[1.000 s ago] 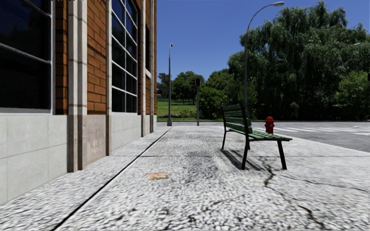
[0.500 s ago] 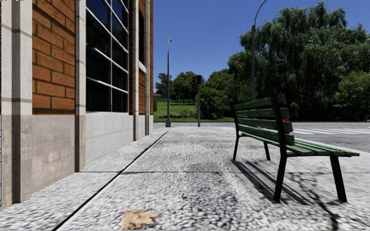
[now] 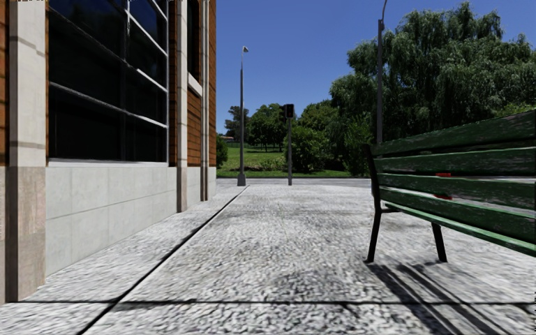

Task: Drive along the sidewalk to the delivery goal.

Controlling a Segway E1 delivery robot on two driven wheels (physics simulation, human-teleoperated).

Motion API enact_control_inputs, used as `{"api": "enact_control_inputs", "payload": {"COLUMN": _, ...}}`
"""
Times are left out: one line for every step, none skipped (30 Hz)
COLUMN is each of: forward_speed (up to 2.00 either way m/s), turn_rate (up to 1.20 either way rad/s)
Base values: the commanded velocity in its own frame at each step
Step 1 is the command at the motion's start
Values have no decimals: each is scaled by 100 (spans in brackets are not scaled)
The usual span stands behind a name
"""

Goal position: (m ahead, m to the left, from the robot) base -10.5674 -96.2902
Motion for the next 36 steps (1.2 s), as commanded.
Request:
{"api": "enact_control_inputs", "payload": {"forward_speed": 200, "turn_rate": 0}}
{"api": "enact_control_inputs", "payload": {"forward_speed": 200, "turn_rate": 0}}
{"api": "enact_control_inputs", "payload": {"forward_speed": 200, "turn_rate": 0}}
{"api": "enact_control_inputs", "payload": {"forward_speed": 200, "turn_rate": 0}}
{"api": "enact_control_inputs", "payload": {"forward_speed": 200, "turn_rate": 0}}
{"api": "enact_control_inputs", "payload": {"forward_speed": 200, "turn_rate": 0}}
{"api": "enact_control_inputs", "payload": {"forward_speed": 200, "turn_rate": 0}}
{"api": "enact_control_inputs", "payload": {"forward_speed": 200, "turn_rate": 0}}
{"api": "enact_control_inputs", "payload": {"forward_speed": 200, "turn_rate": 0}}
{"api": "enact_control_inputs", "payload": {"forward_speed": 200, "turn_rate": 0}}
{"api": "enact_control_inputs", "payload": {"forward_speed": 200, "turn_rate": 0}}
{"api": "enact_control_inputs", "payload": {"forward_speed": 200, "turn_rate": 0}}
{"api": "enact_control_inputs", "payload": {"forward_speed": 200, "turn_rate": 0}}
{"api": "enact_control_inputs", "payload": {"forward_speed": 200, "turn_rate": 0}}
{"api": "enact_control_inputs", "payload": {"forward_speed": 200, "turn_rate": 0}}
{"api": "enact_control_inputs", "payload": {"forward_speed": 200, "turn_rate": 0}}
{"api": "enact_control_inputs", "payload": {"forward_speed": 200, "turn_rate": 0}}
{"api": "enact_control_inputs", "payload": {"forward_speed": 200, "turn_rate": 0}}
{"api": "enact_control_inputs", "payload": {"forward_speed": 200, "turn_rate": 0}}
{"api": "enact_control_inputs", "payload": {"forward_speed": 200, "turn_rate": 0}}
{"api": "enact_control_inputs", "payload": {"forward_speed": 200, "turn_rate": 0}}
{"api": "enact_control_inputs", "payload": {"forward_speed": 200, "turn_rate": 0}}
{"api": "enact_control_inputs", "payload": {"forward_speed": 200, "turn_rate": 0}}
{"api": "enact_control_inputs", "payload": {"forward_speed": 200, "turn_rate": 0}}
{"api": "enact_control_inputs", "payload": {"forward_speed": 200, "turn_rate": 0}}
{"api": "enact_control_inputs", "payload": {"forward_speed": 200, "turn_rate": 0}}
{"api": "enact_control_inputs", "payload": {"forward_speed": 200, "turn_rate": 0}}
{"api": "enact_control_inputs", "payload": {"forward_speed": 200, "turn_rate": 0}}
{"api": "enact_control_inputs", "payload": {"forward_speed": 200, "turn_rate": 0}}
{"api": "enact_control_inputs", "payload": {"forward_speed": 200, "turn_rate": 0}}
{"api": "enact_control_inputs", "payload": {"forward_speed": 200, "turn_rate": 0}}
{"api": "enact_control_inputs", "payload": {"forward_speed": 200, "turn_rate": 0}}
{"api": "enact_control_inputs", "payload": {"forward_speed": 200, "turn_rate": 0}}
{"api": "enact_control_inputs", "payload": {"forward_speed": 200, "turn_rate": 0}}
{"api": "enact_control_inputs", "payload": {"forward_speed": 200, "turn_rate": 0}}
{"api": "enact_control_inputs", "payload": {"forward_speed": 200, "turn_rate": 0}}
